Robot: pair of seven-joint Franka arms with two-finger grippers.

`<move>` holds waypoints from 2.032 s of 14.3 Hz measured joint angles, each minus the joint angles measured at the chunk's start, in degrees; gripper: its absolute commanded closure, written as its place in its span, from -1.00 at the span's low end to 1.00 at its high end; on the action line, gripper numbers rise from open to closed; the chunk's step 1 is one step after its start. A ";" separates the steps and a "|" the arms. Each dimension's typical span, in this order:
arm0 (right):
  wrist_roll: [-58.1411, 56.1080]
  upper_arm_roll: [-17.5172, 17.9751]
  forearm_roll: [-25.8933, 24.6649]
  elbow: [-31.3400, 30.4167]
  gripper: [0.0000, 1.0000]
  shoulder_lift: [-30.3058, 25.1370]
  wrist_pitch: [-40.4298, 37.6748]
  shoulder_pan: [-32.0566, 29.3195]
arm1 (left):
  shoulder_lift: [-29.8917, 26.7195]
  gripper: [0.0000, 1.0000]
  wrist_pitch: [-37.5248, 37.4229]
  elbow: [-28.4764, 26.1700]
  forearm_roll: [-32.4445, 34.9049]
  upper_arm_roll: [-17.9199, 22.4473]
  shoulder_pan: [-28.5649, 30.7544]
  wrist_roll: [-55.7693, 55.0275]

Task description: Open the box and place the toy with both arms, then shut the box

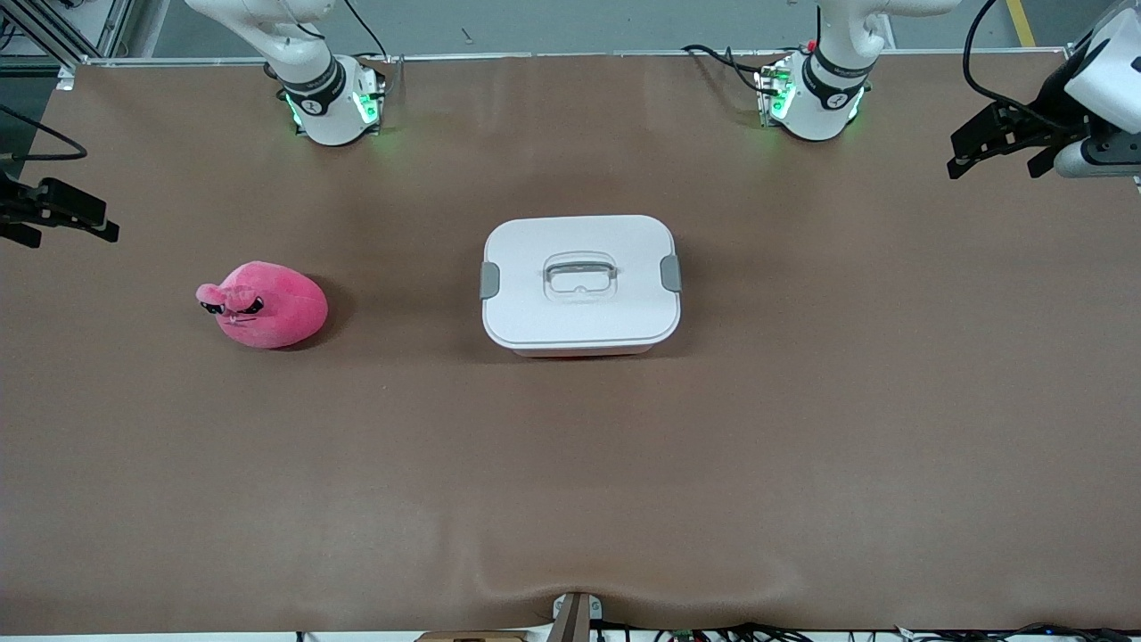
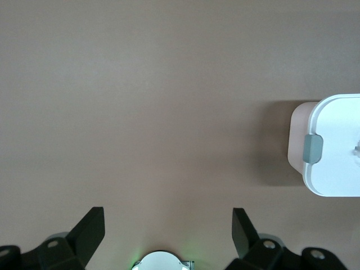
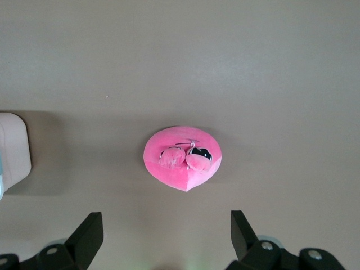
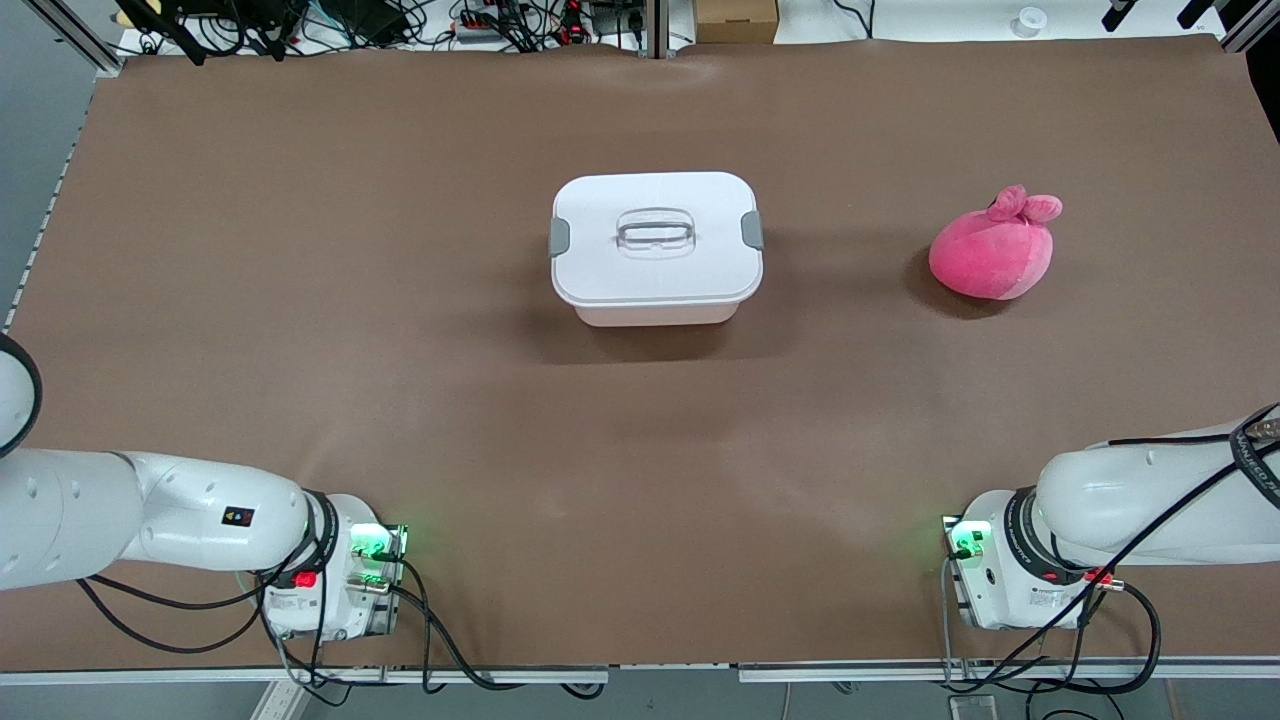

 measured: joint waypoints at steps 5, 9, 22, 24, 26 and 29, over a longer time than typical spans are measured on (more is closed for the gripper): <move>-1.47 0.01 -1.36 -0.09 -1.00 0.00 0.18 -0.01 | 0.15 -1.00 -0.92 0.24 0.04 0.06 0.10 0.09; -1.65 0.27 -1.57 -1.14 -1.00 0.00 1.21 0.01 | 0.87 -1.00 -2.73 0.83 1.18 -0.10 0.06 0.04; -1.95 2.95 -1.55 -14.05 -1.00 0.25 12.80 0.33 | 1.53 -1.00 -5.90 1.91 1.73 -1.43 -0.27 -0.26; -1.96 3.88 -1.55 -17.37 -1.00 0.35 16.47 0.44 | 1.67 -1.00 -5.86 1.94 1.73 -2.26 -0.30 -0.92; -2.00 4.38 -1.56 -20.72 -1.00 0.52 19.76 0.46 | 1.79 -1.00 -5.31 1.96 1.73 -3.59 -0.45 -3.95; -3.48 4.67 -1.77 -25.34 -1.00 0.95 24.40 0.37 | 3.43 -1.00 -4.92 1.98 1.73 -6.95 -0.85 -10.67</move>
